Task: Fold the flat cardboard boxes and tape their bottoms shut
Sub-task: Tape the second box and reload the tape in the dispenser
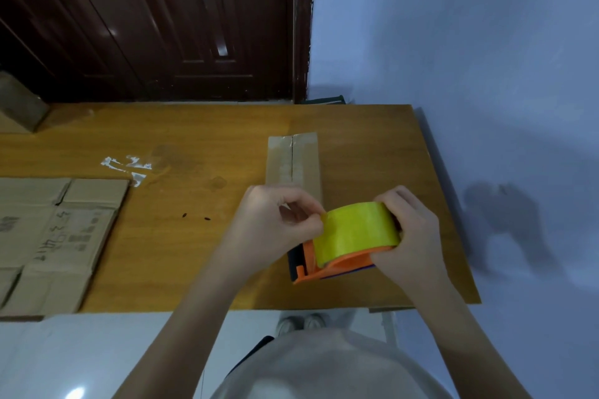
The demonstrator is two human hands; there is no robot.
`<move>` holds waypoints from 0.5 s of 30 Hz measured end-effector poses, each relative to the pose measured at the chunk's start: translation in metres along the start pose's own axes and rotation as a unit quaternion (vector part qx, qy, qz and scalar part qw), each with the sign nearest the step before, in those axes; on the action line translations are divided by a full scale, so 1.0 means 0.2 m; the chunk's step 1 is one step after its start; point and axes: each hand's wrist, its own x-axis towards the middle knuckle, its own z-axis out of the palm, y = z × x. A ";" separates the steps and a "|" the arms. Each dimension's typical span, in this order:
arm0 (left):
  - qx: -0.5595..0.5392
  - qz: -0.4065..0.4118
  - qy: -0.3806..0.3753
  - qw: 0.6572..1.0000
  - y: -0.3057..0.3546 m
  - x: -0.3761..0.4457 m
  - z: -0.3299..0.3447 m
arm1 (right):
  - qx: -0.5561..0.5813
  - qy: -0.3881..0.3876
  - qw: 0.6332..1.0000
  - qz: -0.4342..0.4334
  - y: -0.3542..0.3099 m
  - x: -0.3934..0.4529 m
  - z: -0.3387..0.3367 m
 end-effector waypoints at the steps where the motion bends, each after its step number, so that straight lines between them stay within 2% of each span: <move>1: -0.010 -0.003 -0.006 1.000 0.00 -0.01 -0.01 | 0.002 0.002 1.000 0.005 0.00 0.00 0.00; 4: -0.023 -0.029 -0.028 0.999 0.03 -0.03 -0.03 | -0.008 0.014 1.000 0.015 0.00 -0.01 0.01; 8: 0.002 -0.038 -0.010 0.999 0.03 -0.03 -0.01 | -0.020 0.016 1.000 0.016 -0.01 -0.01 0.01; 15: 0.028 0.005 0.026 0.999 0.01 -0.05 0.04 | -0.049 0.030 0.998 0.013 -0.02 -0.01 -0.03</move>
